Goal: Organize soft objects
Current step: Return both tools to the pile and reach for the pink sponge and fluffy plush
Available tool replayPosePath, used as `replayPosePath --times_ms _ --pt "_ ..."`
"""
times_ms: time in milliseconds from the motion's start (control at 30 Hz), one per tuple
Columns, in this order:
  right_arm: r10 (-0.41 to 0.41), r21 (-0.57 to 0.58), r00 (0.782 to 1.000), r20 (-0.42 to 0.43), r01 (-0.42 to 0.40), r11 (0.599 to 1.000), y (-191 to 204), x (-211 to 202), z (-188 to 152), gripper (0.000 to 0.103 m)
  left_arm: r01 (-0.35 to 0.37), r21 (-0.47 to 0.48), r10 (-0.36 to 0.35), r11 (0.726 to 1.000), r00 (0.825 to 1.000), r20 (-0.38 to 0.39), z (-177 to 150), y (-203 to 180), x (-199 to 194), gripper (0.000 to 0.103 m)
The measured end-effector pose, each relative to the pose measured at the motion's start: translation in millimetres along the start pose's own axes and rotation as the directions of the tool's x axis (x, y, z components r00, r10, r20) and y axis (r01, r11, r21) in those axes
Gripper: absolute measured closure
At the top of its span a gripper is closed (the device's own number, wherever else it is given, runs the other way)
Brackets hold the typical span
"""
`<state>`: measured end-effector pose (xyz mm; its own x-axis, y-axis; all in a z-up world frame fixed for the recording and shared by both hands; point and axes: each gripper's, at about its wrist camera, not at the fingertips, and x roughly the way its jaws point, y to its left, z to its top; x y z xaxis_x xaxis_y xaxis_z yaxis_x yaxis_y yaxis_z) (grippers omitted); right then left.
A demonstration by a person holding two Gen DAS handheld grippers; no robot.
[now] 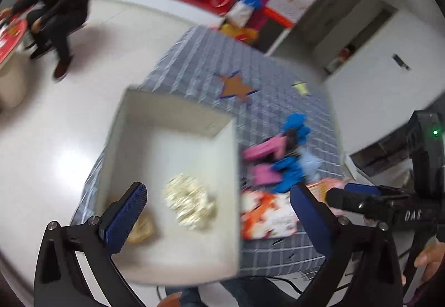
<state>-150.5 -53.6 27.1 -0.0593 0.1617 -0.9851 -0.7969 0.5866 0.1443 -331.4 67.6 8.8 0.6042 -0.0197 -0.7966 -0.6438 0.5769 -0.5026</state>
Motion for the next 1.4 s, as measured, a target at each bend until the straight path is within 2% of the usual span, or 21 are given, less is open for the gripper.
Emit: replayPosePath --times_ms 67,133,233,300,367,500,567,700,767,800,967,1000,1067,1167,1200,1233,1333,1367,1400 --pt "-0.016 0.077 0.999 0.032 0.013 0.997 -29 -19 4 0.001 0.018 0.067 -0.018 0.998 1.000 -0.006 11 -23 7 0.000" --pt "-0.051 0.154 0.997 0.057 0.042 0.987 -61 -36 6 0.001 -0.043 0.175 0.052 0.984 0.998 -0.046 19 -52 25 0.000" --pt "-0.107 0.246 0.992 0.062 0.088 0.965 -106 -48 11 0.001 -0.120 0.305 0.151 0.945 0.985 -0.079 22 -85 58 0.000" --pt "-0.120 0.298 0.992 0.042 0.102 0.949 -135 -47 15 0.001 -0.133 0.356 0.184 0.925 0.977 -0.112 22 -101 80 0.000" --pt "-0.116 0.335 0.993 0.015 0.105 0.937 -157 -40 20 0.001 -0.152 0.409 0.232 0.900 0.961 -0.152 25 -116 106 0.000" --pt "-0.088 0.375 0.994 -0.059 0.104 0.921 -196 -12 36 0.001 -0.187 0.487 0.309 0.853 0.933 -0.184 32 -133 155 0.000" --pt "-0.064 0.373 0.993 -0.096 0.096 0.923 -210 4 46 0.001 -0.216 0.528 0.370 0.821 0.906 -0.204 36 -139 185 0.000" --pt "-0.003 0.360 0.983 -0.184 0.070 0.930 -231 45 66 0.001 -0.232 0.584 0.442 0.778 0.863 -0.245 40 -145 230 0.000" --pt "0.029 0.355 0.974 -0.227 0.055 0.933 -237 66 74 0.001 -0.238 0.627 0.494 0.742 0.826 -0.270 37 -149 255 0.000" --pt "0.042 0.353 0.970 -0.241 0.047 0.935 -240 75 77 0.001 -0.236 0.636 0.504 0.734 0.818 -0.278 37 -150 263 0.000" --pt "0.121 0.328 0.929 -0.349 0.000 0.945 -246 130 97 0.001 -0.256 0.693 0.597 0.674 0.741 -0.307 32 -147 310 0.000" --pt "0.135 0.322 0.919 -0.371 -0.009 0.947 -247 141 99 0.001 -0.268 0.695 0.611 0.667 0.730 -0.305 34 -144 317 0.000" --pt "0.123 0.312 0.907 -0.403 0.010 0.950 -251 157 101 0.001 -0.305 0.702 0.642 0.644 0.715 -0.279 42 -140 330 0.000" --pt "0.030 0.280 0.910 -0.413 0.095 0.955 -263 164 99 0.001 -0.397 0.692 0.694 0.603 0.689 -0.209 68 -131 345 0.000" --pt "-0.028 0.266 0.915 -0.404 0.146 0.953 -272 161 97 0.001 -0.417 0.676 0.699 0.608 0.685 -0.205 76 -127 347 0.000" --pt "-0.077 0.257 0.914 -0.399 0.192 0.947 -281 157 95 0.001 -0.440 0.637 0.695 0.633 0.686 -0.215 89 -121 348 0.000" --pt "-0.166 0.273 0.906 -0.390 0.286 0.918 -315 143 88 0.001 -0.436 0.518 0.625 0.736 0.732 -0.271 117 -108 334 0.000" --pt "-0.166 0.290 0.908 -0.385 0.290 0.912 -324 139 86 0.001 -0.418 0.485 0.590 0.768 0.756 -0.283 122 -105 324 0.000" --pt "-0.159 0.315 0.914 -0.374 0.286 0.905 -333 133 83 0.001 -0.403 0.466 0.567 0.788 0.770 -0.293 125 -105 319 0.000"
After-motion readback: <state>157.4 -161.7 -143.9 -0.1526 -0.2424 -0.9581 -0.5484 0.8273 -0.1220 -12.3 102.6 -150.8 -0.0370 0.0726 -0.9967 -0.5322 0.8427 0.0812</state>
